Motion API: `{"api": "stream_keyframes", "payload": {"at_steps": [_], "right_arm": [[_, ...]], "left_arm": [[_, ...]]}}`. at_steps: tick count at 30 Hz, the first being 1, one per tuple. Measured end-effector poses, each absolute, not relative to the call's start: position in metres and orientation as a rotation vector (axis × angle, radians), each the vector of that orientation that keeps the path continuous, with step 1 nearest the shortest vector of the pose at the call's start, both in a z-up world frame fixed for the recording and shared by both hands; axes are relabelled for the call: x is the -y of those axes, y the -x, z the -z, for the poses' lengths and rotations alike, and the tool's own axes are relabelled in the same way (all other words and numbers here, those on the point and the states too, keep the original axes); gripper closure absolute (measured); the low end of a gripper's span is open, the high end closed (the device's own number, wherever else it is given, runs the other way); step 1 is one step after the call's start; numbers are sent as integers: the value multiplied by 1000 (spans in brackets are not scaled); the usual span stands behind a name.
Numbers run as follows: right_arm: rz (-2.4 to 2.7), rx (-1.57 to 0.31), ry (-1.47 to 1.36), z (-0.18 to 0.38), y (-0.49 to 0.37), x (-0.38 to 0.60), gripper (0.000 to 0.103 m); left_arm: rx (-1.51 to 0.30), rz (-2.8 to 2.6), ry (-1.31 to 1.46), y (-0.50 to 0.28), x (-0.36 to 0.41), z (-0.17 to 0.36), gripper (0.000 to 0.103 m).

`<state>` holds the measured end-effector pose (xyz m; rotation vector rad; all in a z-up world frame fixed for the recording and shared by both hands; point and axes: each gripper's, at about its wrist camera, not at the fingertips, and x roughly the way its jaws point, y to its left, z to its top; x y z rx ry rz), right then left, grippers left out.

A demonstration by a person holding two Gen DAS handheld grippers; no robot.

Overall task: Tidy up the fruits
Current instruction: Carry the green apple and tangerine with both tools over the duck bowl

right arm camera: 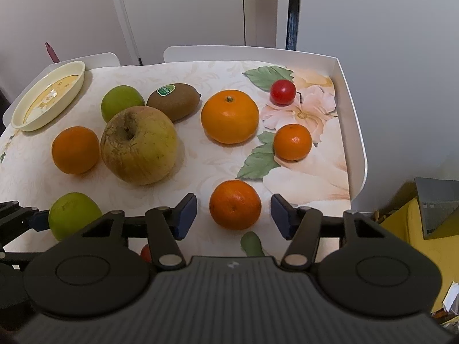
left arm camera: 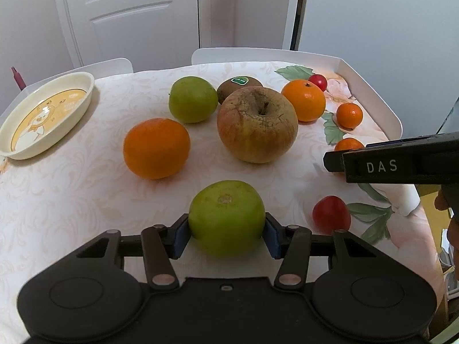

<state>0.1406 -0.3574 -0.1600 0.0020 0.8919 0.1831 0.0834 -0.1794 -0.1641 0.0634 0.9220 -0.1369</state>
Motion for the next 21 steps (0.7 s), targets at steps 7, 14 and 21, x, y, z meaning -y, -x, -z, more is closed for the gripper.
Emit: {"api": "stream_keyframes", "payload": {"at_steps": [7, 14, 21], "right_arm": [[-188, -875, 18, 161, -139, 354, 49], [-234, -842, -10, 136, -130, 347, 49], [-312, -790, -1, 95, -121, 321, 50]], "left_arm": [[-899, 111, -70, -76, 171, 159, 46], [-889, 50, -48, -64, 150, 138, 46], [-817, -18, -33, -51, 119, 97, 47]]}}
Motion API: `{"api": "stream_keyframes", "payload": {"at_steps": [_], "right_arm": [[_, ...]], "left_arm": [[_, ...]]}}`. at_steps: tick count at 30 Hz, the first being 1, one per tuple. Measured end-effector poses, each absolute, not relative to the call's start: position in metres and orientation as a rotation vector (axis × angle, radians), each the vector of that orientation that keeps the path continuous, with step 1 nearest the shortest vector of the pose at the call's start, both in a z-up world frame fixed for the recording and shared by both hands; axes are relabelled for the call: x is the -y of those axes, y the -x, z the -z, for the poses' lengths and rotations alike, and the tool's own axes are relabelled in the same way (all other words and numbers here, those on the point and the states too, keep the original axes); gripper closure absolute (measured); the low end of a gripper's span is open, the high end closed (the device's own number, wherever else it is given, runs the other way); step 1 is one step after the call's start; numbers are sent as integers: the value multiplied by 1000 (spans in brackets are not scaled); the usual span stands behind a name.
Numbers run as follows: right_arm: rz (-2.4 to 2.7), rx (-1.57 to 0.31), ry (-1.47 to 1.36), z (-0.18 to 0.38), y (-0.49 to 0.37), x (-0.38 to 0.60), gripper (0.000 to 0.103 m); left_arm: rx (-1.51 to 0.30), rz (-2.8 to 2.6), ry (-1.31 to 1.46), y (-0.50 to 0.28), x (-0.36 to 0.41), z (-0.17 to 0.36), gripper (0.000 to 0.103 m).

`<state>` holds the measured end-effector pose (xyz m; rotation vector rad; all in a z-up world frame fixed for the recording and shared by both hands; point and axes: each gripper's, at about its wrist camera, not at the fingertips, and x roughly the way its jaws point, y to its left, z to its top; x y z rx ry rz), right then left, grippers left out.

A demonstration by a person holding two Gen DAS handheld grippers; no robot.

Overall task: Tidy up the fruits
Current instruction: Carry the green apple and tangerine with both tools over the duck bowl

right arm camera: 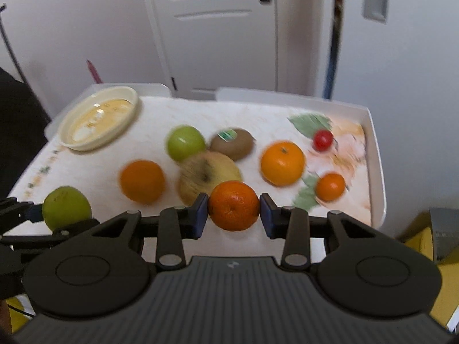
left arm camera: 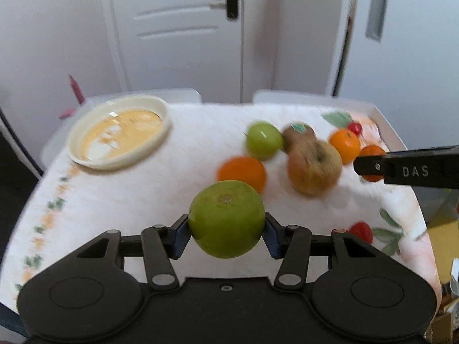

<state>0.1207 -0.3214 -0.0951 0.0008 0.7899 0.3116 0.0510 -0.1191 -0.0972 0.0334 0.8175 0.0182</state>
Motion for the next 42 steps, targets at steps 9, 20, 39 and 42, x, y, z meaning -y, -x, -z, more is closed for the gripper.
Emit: {"api": "stream_keyframes", "payload": {"at_steps": [9, 20, 39, 42], "right_arm": [[-400, -725, 7, 44, -129, 267, 50], [-471, -711, -24, 19, -175, 172, 50], [-388, -810, -59, 68, -296, 66, 50], [-371, -827, -57, 77, -308, 62, 50]], "left_arm": [[-728, -122, -39, -61, 51, 41, 46], [-691, -146, -76, -111, -36, 13, 46], [-799, 29, -169, -264, -111, 100, 46], [-814, 56, -190, -278, -111, 117, 47]]}}
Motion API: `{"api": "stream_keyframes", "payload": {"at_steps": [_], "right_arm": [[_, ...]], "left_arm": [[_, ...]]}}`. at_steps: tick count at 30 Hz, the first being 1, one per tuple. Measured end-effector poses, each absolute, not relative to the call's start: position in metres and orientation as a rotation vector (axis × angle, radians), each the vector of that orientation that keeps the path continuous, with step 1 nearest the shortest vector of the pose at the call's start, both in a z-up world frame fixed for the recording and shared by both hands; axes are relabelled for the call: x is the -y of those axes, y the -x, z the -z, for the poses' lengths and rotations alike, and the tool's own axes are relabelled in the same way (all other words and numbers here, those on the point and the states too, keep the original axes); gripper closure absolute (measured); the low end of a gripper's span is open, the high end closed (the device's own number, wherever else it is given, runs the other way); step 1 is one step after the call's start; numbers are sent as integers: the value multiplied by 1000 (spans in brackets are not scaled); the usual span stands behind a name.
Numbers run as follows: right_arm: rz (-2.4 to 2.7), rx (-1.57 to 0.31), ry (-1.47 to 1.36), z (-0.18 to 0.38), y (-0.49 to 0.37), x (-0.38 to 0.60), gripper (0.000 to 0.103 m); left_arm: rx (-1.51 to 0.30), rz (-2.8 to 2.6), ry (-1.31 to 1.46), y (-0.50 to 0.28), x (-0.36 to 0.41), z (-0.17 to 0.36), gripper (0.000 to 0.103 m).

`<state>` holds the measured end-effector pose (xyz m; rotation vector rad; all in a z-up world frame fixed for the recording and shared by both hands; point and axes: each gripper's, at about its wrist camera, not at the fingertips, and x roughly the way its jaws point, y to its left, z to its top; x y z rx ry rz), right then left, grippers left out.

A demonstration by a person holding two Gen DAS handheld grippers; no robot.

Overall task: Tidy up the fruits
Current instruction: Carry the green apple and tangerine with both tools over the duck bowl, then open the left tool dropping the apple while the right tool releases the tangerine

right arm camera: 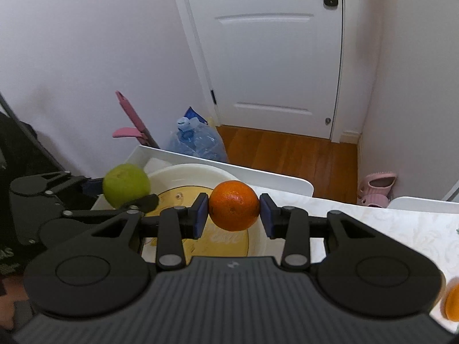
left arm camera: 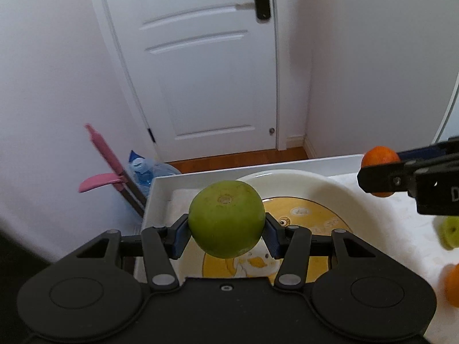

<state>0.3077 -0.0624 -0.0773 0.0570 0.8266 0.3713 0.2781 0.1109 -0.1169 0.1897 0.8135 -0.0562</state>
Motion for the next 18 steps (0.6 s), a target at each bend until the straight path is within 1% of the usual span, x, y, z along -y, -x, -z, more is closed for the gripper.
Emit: {"api": "stream_keyframes", "payload": {"at_steps": [8, 10, 11, 12, 13, 14, 15, 18], "right_arm": [[-353, -871, -51, 95, -323, 59, 50], [-354, -879, -50, 97, -325, 60, 50], [-354, -881, -50, 97, -326, 60, 50], [-355, -883, -52, 97, -327, 60, 50], [-357, -882, -54, 97, -327, 61, 50], [-359, -882, -56, 95, -327, 61, 50], [-362, -881, -57, 94, -327, 62, 50], [-381, -882, -50, 93, -327, 63, 50]], "left_arm": [[-851, 104, -248, -296, -99, 144, 46], [-856, 102, -265, -296, -95, 146, 46], [-849, 100, -269, -295, -94, 145, 44], [-834, 98, -274, -295, -93, 144, 33], [-816, 95, -281, -293, -92, 141, 25], [-796, 93, -283, -290, -92, 137, 13], [-783, 92, -281, -288, -93, 134, 11], [-793, 89, -266, -281, -96, 128, 11]]}}
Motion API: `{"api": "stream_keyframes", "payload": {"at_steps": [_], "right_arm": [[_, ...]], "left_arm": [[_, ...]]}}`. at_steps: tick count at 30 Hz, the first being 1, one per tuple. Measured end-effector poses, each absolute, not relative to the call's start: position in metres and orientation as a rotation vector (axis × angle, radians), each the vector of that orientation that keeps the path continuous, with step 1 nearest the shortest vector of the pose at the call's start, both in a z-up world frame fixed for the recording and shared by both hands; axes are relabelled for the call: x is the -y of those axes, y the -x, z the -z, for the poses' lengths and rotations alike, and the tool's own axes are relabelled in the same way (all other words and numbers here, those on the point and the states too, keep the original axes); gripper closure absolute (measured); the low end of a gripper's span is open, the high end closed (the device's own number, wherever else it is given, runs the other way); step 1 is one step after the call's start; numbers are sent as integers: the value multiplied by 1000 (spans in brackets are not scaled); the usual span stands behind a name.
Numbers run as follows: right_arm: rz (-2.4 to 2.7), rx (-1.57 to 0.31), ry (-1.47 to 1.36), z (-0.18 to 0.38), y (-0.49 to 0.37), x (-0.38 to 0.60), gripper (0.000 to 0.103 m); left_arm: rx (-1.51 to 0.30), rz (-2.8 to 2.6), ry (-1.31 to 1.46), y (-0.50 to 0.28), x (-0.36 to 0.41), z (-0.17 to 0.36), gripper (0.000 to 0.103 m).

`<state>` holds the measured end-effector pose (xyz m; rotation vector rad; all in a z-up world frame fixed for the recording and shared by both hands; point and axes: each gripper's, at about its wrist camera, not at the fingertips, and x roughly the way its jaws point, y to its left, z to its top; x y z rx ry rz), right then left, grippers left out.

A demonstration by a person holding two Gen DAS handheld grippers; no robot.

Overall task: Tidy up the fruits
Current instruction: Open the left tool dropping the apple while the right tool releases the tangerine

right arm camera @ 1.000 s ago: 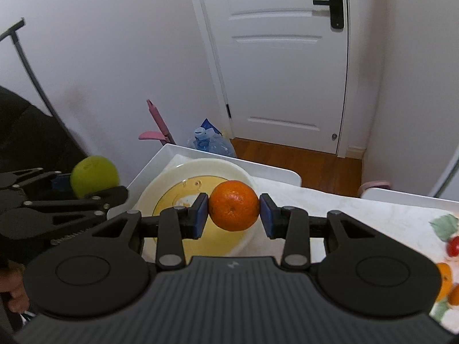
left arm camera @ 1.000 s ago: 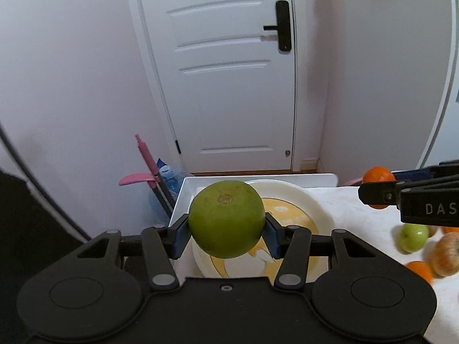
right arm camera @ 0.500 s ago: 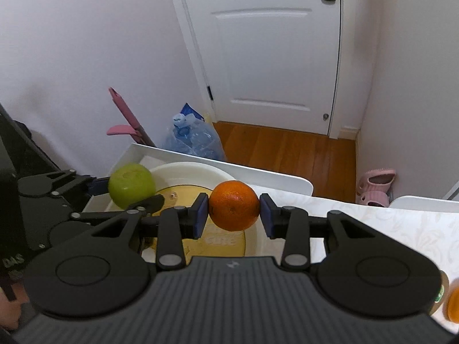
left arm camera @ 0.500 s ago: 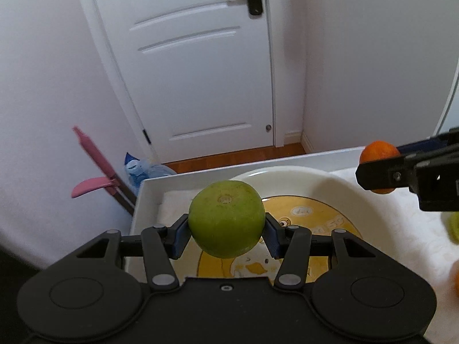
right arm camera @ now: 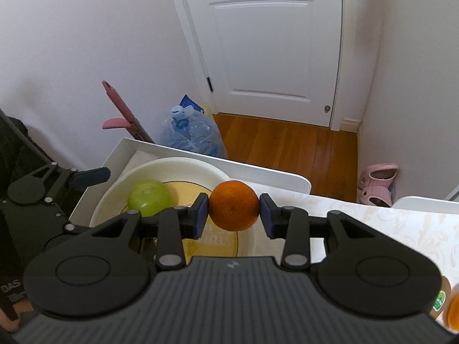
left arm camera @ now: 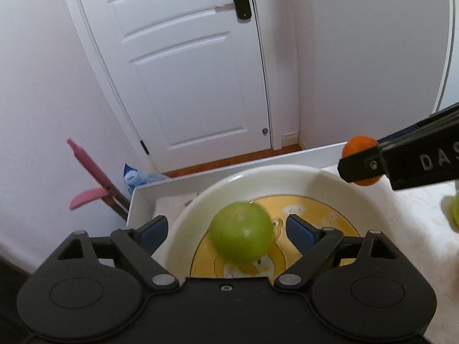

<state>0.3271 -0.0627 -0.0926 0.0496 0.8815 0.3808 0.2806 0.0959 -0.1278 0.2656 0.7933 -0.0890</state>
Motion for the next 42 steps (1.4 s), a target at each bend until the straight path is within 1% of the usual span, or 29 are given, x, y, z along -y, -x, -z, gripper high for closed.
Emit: {"api": "stream_keyframes", "payload": {"at_steps": [8, 19, 20, 21, 22, 23, 24, 33, 42], "right_arm": [[-476, -887, 45, 97, -327, 47, 50], [-565, -862, 188, 123, -323, 20, 49], [-560, -852, 195, 123, -322, 19, 43], [-549, -842, 204, 122, -321, 18, 30], [-538, -834, 215, 121, -320, 17, 20], [-529, -823, 220, 120, -319, 17, 9], [-522, -809, 219, 118, -317, 18, 1], [-508, -803, 177, 107, -306, 25, 0], [-484, -762, 122, 78, -276, 46, 0]], "left_arm": [[-843, 19, -139, -253, -111, 125, 10], [-880, -36, -110, -231, -124, 128, 10], [-879, -39, -108, -231, -125, 128, 10], [-878, -41, -108, -230, -123, 127, 10], [-875, -44, -107, -229, -123, 126, 10], [-871, -46, -106, -226, -124, 126, 10], [-868, -47, -104, -226, -124, 125, 10], [-843, -58, -98, -214, -122, 114, 10], [-817, -104, -84, -192, -113, 92, 9]]}}
